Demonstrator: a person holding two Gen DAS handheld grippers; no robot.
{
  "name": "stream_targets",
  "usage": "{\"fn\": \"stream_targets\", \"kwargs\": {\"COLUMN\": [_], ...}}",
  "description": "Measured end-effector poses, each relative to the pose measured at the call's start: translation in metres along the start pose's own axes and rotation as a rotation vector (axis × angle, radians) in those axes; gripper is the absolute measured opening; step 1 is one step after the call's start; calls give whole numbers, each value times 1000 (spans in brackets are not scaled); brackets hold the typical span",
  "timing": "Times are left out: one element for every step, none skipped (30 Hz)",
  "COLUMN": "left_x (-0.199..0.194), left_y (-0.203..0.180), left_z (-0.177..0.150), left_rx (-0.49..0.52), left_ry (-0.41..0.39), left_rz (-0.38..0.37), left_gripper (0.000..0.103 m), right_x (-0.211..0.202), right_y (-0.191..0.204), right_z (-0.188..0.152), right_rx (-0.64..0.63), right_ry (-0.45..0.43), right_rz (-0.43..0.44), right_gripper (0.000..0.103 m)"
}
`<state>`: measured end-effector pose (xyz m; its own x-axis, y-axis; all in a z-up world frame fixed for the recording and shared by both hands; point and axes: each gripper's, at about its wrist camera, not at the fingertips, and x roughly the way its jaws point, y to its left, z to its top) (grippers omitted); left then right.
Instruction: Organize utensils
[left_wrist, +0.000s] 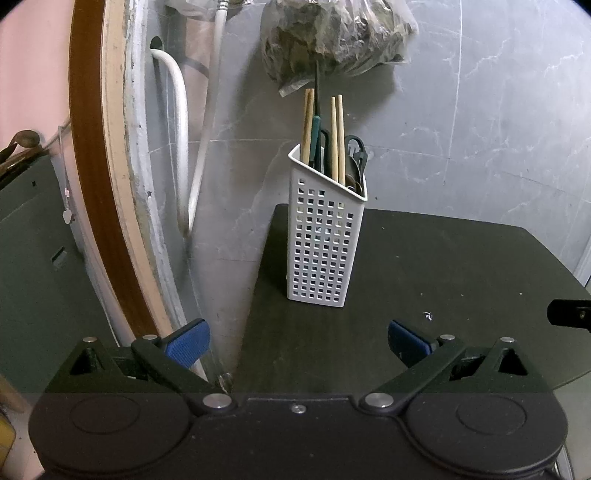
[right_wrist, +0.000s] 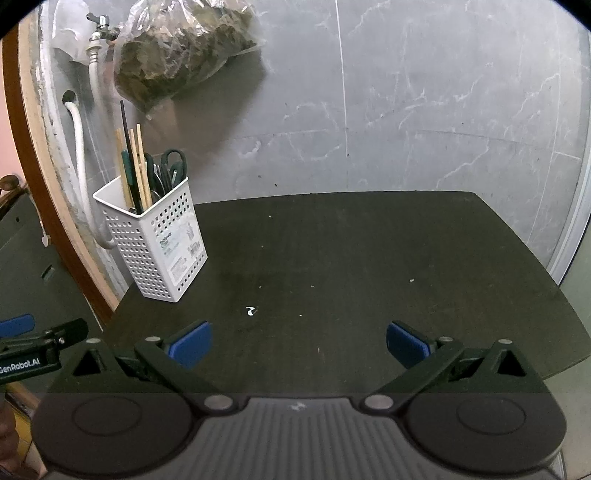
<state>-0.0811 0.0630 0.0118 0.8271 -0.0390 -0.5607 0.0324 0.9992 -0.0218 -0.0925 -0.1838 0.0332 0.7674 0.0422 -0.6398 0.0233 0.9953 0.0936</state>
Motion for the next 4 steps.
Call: {"fn": "stream_targets", "kwargs": {"left_x": [1, 1, 2, 3], "left_y": [0, 0, 0, -1], "left_z": [0, 0, 0, 0], "left_rx": [-1, 0, 0, 1], "left_ry": [1, 2, 5, 9], "left_rz": [0, 1, 1, 3], "left_gripper": [102, 102, 102, 102], "right_x": [1, 2, 2, 3], "right_y": [0, 0, 0, 0], "right_z": [0, 0, 0, 0], "right_rx": [1, 1, 1, 1], "right_ry": [2, 3, 5, 6], "right_rz": [0, 1, 1, 1], "right_gripper": [103, 103, 103, 103]}}
